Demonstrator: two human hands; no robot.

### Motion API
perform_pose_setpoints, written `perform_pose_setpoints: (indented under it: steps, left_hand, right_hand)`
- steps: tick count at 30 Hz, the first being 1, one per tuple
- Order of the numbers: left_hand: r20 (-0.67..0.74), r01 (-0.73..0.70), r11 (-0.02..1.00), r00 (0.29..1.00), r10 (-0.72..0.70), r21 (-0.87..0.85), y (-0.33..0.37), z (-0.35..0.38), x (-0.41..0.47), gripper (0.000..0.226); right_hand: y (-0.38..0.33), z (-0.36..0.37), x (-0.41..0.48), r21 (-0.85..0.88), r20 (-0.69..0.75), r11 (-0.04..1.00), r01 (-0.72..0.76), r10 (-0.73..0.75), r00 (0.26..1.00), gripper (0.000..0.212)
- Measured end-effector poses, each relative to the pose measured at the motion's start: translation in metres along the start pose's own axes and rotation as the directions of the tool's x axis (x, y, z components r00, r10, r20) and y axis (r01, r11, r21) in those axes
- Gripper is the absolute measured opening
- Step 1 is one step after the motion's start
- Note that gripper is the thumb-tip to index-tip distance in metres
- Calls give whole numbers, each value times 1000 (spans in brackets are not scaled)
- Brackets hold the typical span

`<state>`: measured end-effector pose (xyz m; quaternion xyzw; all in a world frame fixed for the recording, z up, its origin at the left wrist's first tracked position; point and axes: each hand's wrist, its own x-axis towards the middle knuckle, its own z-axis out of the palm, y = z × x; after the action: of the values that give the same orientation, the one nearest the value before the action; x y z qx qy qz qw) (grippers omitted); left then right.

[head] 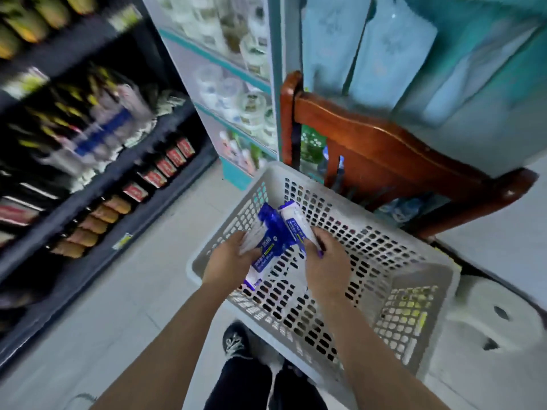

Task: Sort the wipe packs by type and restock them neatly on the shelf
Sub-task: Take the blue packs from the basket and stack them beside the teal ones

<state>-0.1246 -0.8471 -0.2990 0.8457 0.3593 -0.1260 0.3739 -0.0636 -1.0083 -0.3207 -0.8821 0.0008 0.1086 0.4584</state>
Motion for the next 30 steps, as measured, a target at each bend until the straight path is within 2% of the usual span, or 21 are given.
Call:
perform_pose_setpoints:
  steps: [6,13,18,22,25,30]
  left_hand:
    - [-177,31,991,983,-54,-133,-22,-80,-30,20]
    - [-339,87,967,926,-167,-239,-85,-184,-53,9]
    - [-464,92,969,865,-192,-229,-147,-273,-66,15]
    - [-530,81,967,824,-202,-243,-196,-342,-72,12]
    - [-571,69,975,800,-181,-213,-225,-389,-72,14]
    - [-577,59,979,800,-163,-194,-261,-465,-61,13]
  right_hand:
    - [-78,28,-16,48,17,966,256,-257,966,27]
    - [-175,102,-47,40,-1,819,572,-572,820,23]
    - [-248,170,-74,88,21,743,663,-667,745,23]
    - [-307,224,-96,155,-36,672,724,-729,683,24]
    - [-348,255,-110,210,-55,592,778,-788,614,30]
    - [-407,304,-109,227,37,472,852,-878,477,31]
